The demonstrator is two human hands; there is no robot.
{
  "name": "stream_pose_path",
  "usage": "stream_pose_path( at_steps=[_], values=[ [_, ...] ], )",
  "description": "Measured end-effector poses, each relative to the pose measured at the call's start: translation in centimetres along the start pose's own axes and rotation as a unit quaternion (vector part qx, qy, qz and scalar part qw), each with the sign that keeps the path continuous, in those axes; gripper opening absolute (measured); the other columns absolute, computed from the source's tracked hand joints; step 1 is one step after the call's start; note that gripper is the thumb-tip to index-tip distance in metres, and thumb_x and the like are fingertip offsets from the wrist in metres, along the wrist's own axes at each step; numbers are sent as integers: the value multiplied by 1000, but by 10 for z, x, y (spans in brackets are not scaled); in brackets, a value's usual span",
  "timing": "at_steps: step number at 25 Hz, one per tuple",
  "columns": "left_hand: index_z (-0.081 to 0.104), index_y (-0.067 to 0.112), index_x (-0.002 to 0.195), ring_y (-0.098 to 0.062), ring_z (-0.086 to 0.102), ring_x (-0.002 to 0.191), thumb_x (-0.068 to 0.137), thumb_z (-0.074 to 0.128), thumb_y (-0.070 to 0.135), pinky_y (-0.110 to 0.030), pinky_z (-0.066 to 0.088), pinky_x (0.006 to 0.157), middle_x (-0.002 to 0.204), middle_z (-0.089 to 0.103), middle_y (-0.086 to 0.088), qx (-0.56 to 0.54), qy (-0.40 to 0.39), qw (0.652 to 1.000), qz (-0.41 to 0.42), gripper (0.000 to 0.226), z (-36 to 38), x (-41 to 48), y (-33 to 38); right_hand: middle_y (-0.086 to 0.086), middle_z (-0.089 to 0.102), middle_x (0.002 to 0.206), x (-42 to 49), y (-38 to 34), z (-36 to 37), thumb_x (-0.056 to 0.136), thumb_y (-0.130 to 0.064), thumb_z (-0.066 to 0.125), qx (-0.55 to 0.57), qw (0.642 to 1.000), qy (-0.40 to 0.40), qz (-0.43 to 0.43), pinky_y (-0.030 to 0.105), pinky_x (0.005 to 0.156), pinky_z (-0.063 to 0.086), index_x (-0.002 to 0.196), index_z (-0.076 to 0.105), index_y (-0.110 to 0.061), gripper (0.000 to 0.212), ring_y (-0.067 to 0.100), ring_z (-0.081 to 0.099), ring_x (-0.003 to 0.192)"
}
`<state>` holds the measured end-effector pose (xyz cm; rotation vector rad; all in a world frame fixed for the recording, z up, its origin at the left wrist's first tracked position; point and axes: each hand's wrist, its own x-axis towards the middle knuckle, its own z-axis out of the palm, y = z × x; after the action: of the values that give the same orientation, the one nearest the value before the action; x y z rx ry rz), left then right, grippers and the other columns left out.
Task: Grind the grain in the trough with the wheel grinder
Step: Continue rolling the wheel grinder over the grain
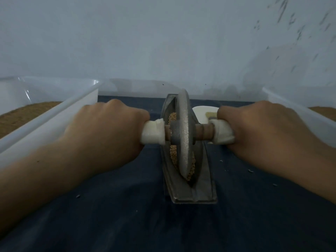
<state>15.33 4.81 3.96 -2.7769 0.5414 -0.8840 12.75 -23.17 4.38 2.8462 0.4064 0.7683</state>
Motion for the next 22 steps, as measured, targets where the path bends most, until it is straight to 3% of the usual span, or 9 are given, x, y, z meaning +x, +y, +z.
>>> stream_pose_path(
  at_steps=[2,5,8,10,12,14,16,19,22],
  values=[
    [49,34,64,-9,21,39,60,70,43,-11,8,47,49,31,13,0,-14,1000,21,24,1,-1,4,-4,47,58,-5,11,9,74,-33,64,-13,1000,13,-16,30,48,37,83,49,-29,18,30,51,50],
    [42,36,71,-11,20,45,67,75,39,-18,14,48,56,25,12,20,-19,999,18,33,16,10,12,-1,50,60,4,13,28,73,-34,63,-36,999,21,15,29,48,35,84,53,-26,17,30,52,51],
    [54,31,86,-18,38,56,86,60,36,-30,33,53,66,36,7,43,-22,998,-35,8,29,38,21,0,58,77,33,4,47,81,-33,66,-14,999,-8,50,32,56,33,87,48,-28,19,30,58,72],
    [59,31,95,-20,44,63,89,58,35,-32,36,56,70,37,5,48,-50,997,-29,7,24,51,21,1,60,84,42,7,49,85,-33,63,16,996,-59,68,33,61,37,87,45,-31,18,30,59,80],
    [58,33,86,-18,39,57,81,64,37,-29,30,50,65,32,8,53,-28,998,18,9,18,44,15,-5,52,74,30,13,43,83,-41,58,19,997,-58,45,32,56,39,87,52,-32,12,27,54,68],
    [48,35,67,-13,23,45,63,67,41,-18,14,45,56,23,12,78,3,995,57,21,21,33,12,-14,29,58,5,18,48,72,-50,50,-36,999,19,20,24,45,30,87,60,-39,21,22,42,50],
    [49,34,64,-12,19,43,62,64,41,-17,11,46,54,25,11,83,-8,996,41,17,24,38,13,-14,23,57,8,15,52,69,-49,53,-43,998,35,38,21,45,20,87,60,-40,21,21,38,48],
    [62,33,92,-20,52,65,85,57,37,-30,35,53,76,51,5,51,-68,996,-21,9,27,68,21,-6,51,74,47,6,56,83,-36,63,17,994,-43,95,30,55,32,87,48,-33,15,24,45,69],
    [63,33,96,-18,51,67,85,58,38,-31,37,56,83,58,5,40,-106,993,-15,13,25,67,16,-8,54,77,55,16,53,82,-34,65,20,995,-79,54,31,56,37,78,45,-33,20,21,48,66]
  ],
)
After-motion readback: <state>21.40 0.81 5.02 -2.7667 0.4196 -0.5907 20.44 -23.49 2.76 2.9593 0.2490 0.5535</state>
